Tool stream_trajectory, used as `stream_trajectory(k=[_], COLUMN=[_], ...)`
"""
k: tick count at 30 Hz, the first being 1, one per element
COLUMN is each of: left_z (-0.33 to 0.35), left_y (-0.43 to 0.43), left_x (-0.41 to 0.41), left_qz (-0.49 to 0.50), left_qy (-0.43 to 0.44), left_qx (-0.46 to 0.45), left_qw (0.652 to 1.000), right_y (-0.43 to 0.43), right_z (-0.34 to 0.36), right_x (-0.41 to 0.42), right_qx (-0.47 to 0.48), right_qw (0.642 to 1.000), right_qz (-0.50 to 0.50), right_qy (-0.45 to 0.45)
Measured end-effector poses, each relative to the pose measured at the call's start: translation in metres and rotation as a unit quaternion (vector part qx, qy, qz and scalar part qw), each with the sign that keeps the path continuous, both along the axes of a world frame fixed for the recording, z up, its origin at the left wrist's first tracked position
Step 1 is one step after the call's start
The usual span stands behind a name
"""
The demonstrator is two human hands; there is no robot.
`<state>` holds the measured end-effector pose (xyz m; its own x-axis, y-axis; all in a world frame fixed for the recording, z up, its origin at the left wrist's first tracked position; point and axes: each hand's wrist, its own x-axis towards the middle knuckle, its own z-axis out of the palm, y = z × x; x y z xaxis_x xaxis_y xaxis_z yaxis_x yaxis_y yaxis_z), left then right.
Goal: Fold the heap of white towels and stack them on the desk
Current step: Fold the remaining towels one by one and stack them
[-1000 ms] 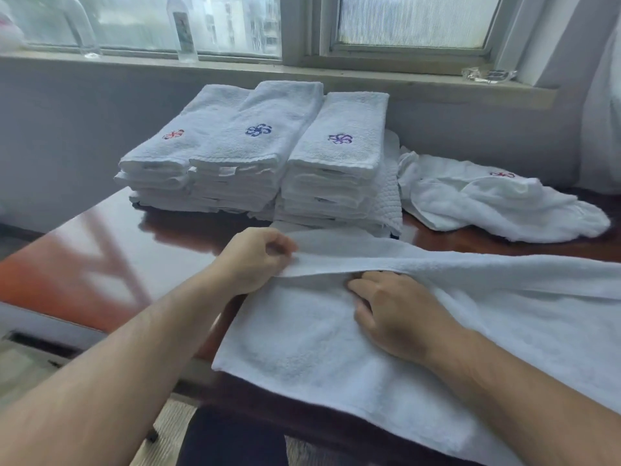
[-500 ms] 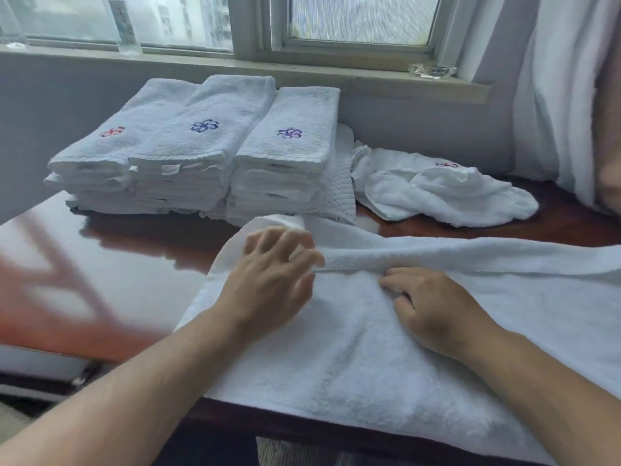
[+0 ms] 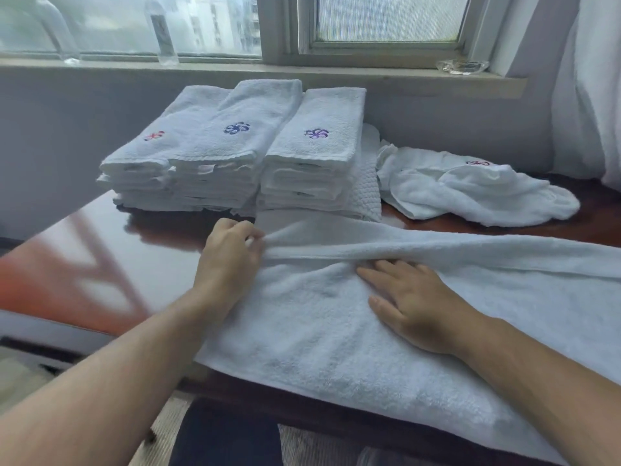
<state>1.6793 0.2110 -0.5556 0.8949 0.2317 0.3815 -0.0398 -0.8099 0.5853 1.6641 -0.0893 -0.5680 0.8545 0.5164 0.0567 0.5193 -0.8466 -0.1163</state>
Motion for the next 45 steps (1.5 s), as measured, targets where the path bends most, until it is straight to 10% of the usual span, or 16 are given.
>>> stream_trajectory(k=[7,14,19,23,33,39,45], left_z=[0.016,0.018,0.016,0.015,0.007,-0.006,-0.011], left_y=[-0.004,-0.092,-0.182,-0.247,-0.316,-0.314,-0.311], left_x=[0.006,-0.008,0.013,0.022,0.043,0.054,0.062], left_qz=[0.020,-0.199,-0.271,-0.312,-0.321,-0.318,-0.340], left_qy=[0.020,-0.046,-0.015,-0.009,0.080,-0.008,-0.007], left_qx=[0.091,0.193,0.204,0.180,0.272,0.241,0.214], left_qw=[0.995,0.960,0.941,0.933,0.904,0.917,0.916], right_y=[0.001,-0.027,-0.127,-0.205,-0.279,-0.298,-0.329], right_z=[0.002,0.015,0.025,0.019,0.008,0.023,0.034], right_x=[-0.002,-0.014,-0.026,-0.030,-0.001,0.049,0.078], right_qx=[-0.004,0.061,0.151,0.045,0.082,0.233,0.291], right_qw=[1.000,0.987,0.894,0.817,0.827,0.687,0.668], right_qz=[0.016,-0.121,-0.403,-0.575,-0.556,-0.677,-0.682], right_qy=[0.007,-0.082,-0.126,-0.012,-0.005,-0.127,-0.069])
